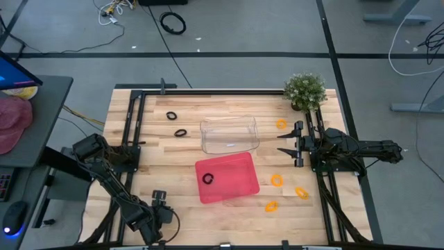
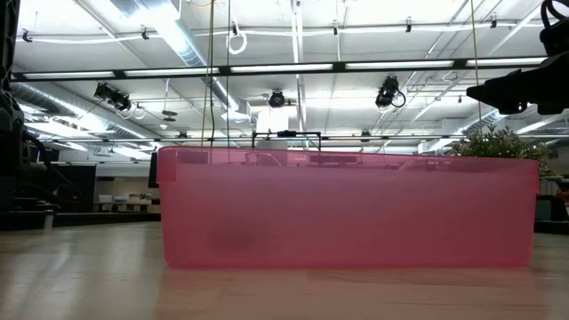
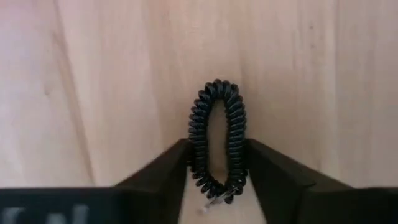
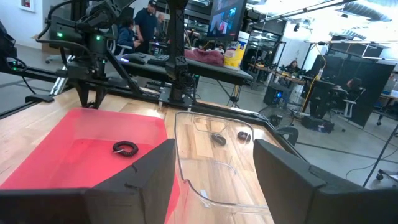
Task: Sort spring keychains
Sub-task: Put the bottom black spring keychain into the red bin
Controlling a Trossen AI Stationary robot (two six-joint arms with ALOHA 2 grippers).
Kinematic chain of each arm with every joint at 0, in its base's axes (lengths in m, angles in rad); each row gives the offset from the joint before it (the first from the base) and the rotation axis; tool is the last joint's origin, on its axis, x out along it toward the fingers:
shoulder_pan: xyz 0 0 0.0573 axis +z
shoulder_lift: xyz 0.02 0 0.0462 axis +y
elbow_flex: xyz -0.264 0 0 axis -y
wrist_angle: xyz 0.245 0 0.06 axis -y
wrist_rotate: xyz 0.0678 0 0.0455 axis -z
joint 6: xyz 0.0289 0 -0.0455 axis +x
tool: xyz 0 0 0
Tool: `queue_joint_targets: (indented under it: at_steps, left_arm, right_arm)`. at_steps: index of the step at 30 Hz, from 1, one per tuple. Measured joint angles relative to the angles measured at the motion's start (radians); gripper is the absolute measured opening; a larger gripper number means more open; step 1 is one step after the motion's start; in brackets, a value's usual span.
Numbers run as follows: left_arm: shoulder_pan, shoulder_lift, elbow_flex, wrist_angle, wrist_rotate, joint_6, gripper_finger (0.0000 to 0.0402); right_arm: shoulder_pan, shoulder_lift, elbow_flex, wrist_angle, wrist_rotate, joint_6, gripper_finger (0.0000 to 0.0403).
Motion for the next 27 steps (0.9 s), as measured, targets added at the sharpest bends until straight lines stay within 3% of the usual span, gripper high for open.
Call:
queue_joint_targets:
  at_steps: [4,6,19,27]
  left_arm:
    - [0.000,0.000,0.000,0.013,0.022,0.022,0.0048]
    - [0.000,0.000,0.001,0.016,0.027,0.038,0.0022]
    - [-0.008,-0.049,-0.006,0.020,-0.030,0.046,0.0023]
    - [-0.006,-0.124,-0.008,0.027,-0.196,0.048,0.0022]
  right_arm:
    - [0.000,0.000,0.000,0.000,0.000,0.000,0.0222]
    - [0.000,0.000,0.000,0.000,0.000,0.000,0.0222]
    - [0.000,0.000,0.000,0.000,0.000,0.000,0.0222]
    - [0.000,0.000,0.000,0.000,0.000,0.000,0.0222]
